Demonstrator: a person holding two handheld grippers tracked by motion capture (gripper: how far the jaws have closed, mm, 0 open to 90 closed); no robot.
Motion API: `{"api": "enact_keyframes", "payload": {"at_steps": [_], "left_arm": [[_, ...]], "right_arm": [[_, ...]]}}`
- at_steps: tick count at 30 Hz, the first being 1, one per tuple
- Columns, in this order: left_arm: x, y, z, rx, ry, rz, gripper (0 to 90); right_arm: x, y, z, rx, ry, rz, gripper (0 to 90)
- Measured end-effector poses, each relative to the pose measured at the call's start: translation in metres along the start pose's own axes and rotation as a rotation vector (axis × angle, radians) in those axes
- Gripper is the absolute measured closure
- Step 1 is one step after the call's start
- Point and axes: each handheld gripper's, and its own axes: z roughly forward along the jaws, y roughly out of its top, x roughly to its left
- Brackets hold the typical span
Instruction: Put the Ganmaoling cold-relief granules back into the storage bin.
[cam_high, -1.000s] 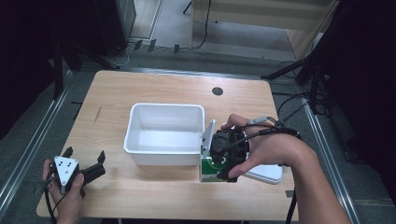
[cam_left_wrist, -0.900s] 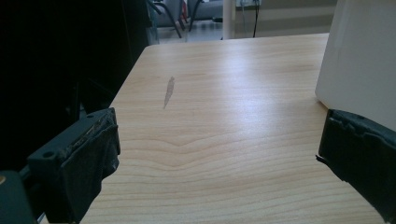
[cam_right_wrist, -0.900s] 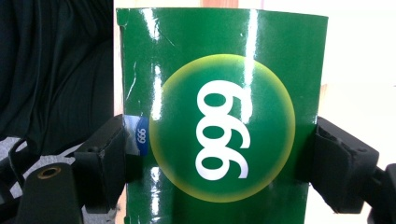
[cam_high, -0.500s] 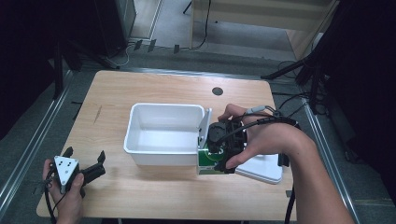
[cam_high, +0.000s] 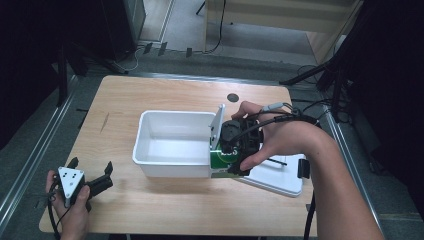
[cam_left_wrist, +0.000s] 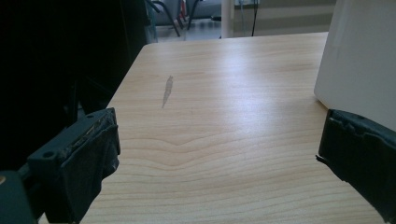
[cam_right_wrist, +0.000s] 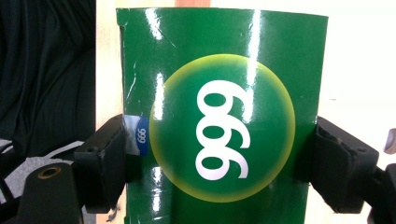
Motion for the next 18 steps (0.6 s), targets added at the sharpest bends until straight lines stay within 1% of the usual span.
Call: {"api": "enact_keyframes", "payload": {"at_steps": [1, 5, 6, 7, 8, 9, 11, 12, 14, 18], "left_arm": [[0.000, 0.000, 0.000, 0.000, 0.000, 0.000, 0.0], [0.000, 0.000, 0.000, -0.001, 0.000, -0.004, 0.0], [0.000, 0.000, 0.000, -0.001, 0.000, -0.006, 0.0], [0.001, 0.000, 0.000, -0.001, 0.000, -0.005, 0.0], [0.001, 0.000, 0.000, -0.001, 0.000, -0.006, 0.0], [0.001, 0.000, 0.000, -0.001, 0.000, -0.006, 0.0], [0.001, 0.000, 0.000, -0.001, 0.000, -0.006, 0.0], [0.001, 0.000, 0.000, 0.000, -0.001, -0.006, 0.0], [0.001, 0.000, 0.000, -0.001, -0.001, -0.007, 0.0], [0.001, 0.000, 0.000, 0.001, -0.003, -0.007, 0.0]], "right_arm": [[0.000, 0.001, -0.001, 0.004, -0.002, 0.005, 16.8], [-0.005, 0.006, -0.004, 0.003, -0.005, 0.001, 16.8], [-0.007, 0.007, -0.005, 0.000, -0.006, -0.011, 16.8], [-0.008, 0.008, -0.005, -0.001, -0.008, -0.012, 16.8], [-0.008, 0.010, -0.007, 0.009, -0.008, 0.001, 16.8], [-0.010, 0.011, -0.007, 0.003, -0.006, -0.006, 16.8], [-0.013, 0.013, -0.009, -0.001, -0.004, -0.007, 16.8], [-0.014, 0.015, -0.010, 0.003, -0.006, 0.003, 16.8], [-0.018, 0.017, -0.012, 0.008, -0.009, -0.011, 16.8], [-0.024, 0.024, -0.014, 0.016, -0.015, -0.016, 16.8]]}}
